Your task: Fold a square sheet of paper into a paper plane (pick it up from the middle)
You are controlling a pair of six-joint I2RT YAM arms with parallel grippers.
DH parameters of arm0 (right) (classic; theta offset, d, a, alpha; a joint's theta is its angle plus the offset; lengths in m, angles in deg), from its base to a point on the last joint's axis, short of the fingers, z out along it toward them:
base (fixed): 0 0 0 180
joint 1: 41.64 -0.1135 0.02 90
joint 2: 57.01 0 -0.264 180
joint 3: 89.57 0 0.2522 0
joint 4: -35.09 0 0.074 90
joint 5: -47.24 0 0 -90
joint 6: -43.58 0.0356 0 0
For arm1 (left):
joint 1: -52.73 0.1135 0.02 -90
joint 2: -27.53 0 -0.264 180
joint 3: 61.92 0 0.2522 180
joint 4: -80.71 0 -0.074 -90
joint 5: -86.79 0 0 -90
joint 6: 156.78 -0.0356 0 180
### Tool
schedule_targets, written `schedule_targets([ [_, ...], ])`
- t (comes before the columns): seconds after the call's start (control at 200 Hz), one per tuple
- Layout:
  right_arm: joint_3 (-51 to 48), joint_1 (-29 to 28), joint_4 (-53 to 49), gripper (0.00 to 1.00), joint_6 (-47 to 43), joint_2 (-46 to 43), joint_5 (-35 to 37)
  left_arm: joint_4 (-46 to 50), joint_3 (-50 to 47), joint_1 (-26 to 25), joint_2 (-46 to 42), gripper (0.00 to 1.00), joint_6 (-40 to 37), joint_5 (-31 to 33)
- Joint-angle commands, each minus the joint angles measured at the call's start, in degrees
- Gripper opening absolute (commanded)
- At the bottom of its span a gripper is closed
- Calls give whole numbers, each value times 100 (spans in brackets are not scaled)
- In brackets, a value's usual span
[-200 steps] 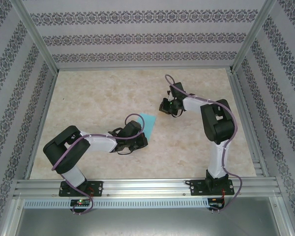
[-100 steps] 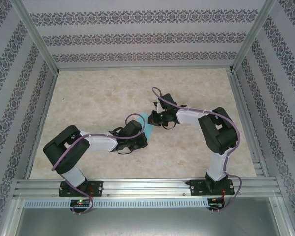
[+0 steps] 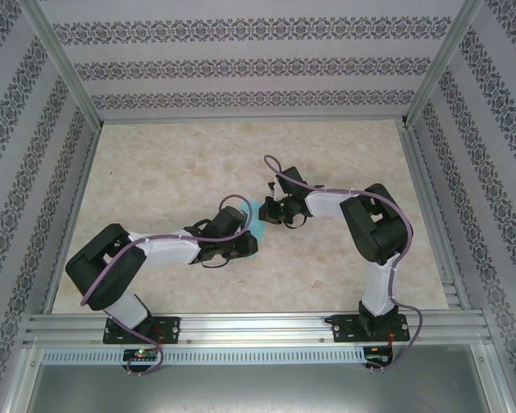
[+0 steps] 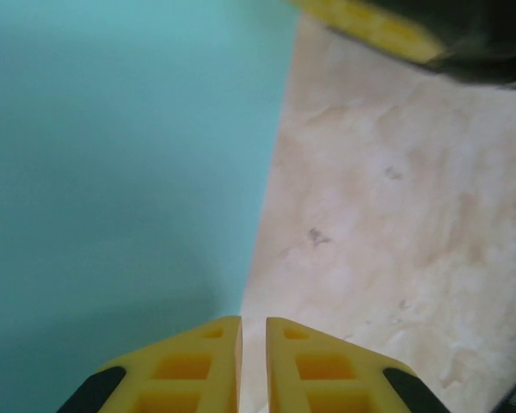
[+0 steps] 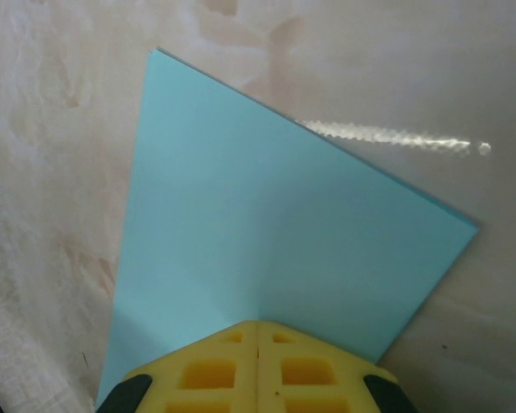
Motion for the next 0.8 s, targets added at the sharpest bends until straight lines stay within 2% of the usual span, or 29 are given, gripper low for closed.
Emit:
schedule_targets([
  [0.0, -30, 5, -190, 0, -137, 359, 214, -535, 113, 102, 105, 16, -360, -354],
  [0.325, 58, 3, -298, 0, -158, 455, 249, 11, 521, 102, 649, 10, -460, -226],
  [0.57, 88, 53, -417, 0, -194, 509, 362, -185, -172, 43, 520, 10, -231, -294],
  [0.794, 104, 80, -528, 0, -253, 542, 426, -229, -526, -232, 419, 10, -139, -453],
])
